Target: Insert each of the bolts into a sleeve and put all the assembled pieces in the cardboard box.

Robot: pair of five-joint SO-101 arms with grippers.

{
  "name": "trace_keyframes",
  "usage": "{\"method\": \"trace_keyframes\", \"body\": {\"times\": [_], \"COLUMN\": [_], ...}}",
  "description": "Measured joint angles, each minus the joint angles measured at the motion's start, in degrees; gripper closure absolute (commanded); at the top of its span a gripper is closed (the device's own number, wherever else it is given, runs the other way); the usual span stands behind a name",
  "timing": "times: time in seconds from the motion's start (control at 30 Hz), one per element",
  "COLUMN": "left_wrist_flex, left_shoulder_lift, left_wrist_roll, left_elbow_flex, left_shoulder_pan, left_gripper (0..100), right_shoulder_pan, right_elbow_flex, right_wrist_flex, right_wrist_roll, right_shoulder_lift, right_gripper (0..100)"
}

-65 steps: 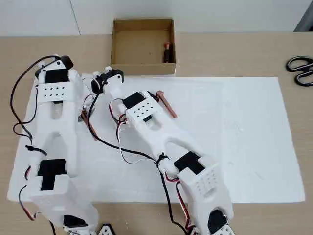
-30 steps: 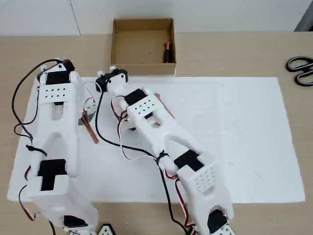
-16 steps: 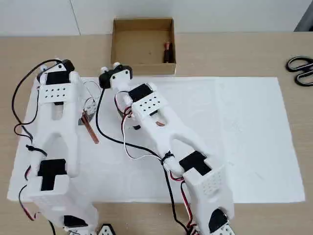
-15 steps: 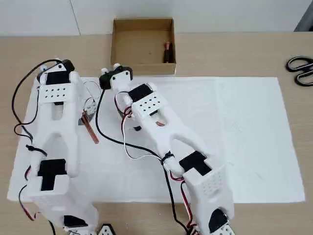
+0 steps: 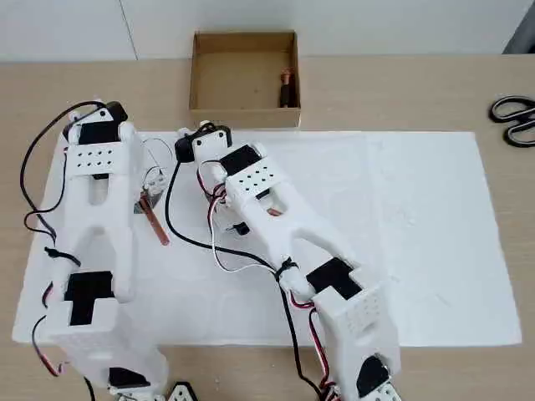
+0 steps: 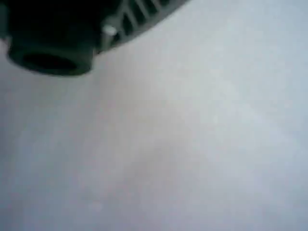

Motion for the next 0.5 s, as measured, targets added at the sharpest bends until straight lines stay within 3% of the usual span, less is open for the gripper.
{"method": "trace_keyframes", "body": {"times": [0.13,0.5], "left_wrist_flex": [0.0,0.0], "left_shoulder_lift": [0.0,0.0], "left_wrist_roll": [0.0,0.0], "left_elbow_flex": [0.0,0.0], "left_shoulder_pan": [0.0,0.0], "left_gripper": [99,99], "right_shoulder_pan": [-0.09,-0.09], "right_elbow_flex": [0.0,0.0], "right_wrist_flex": [0.26,0.97], "right_wrist_roll": [0.0,0.0], "right_shoulder_lift": [1.49,1.67], "right_gripper": [84.1,83.8]}}
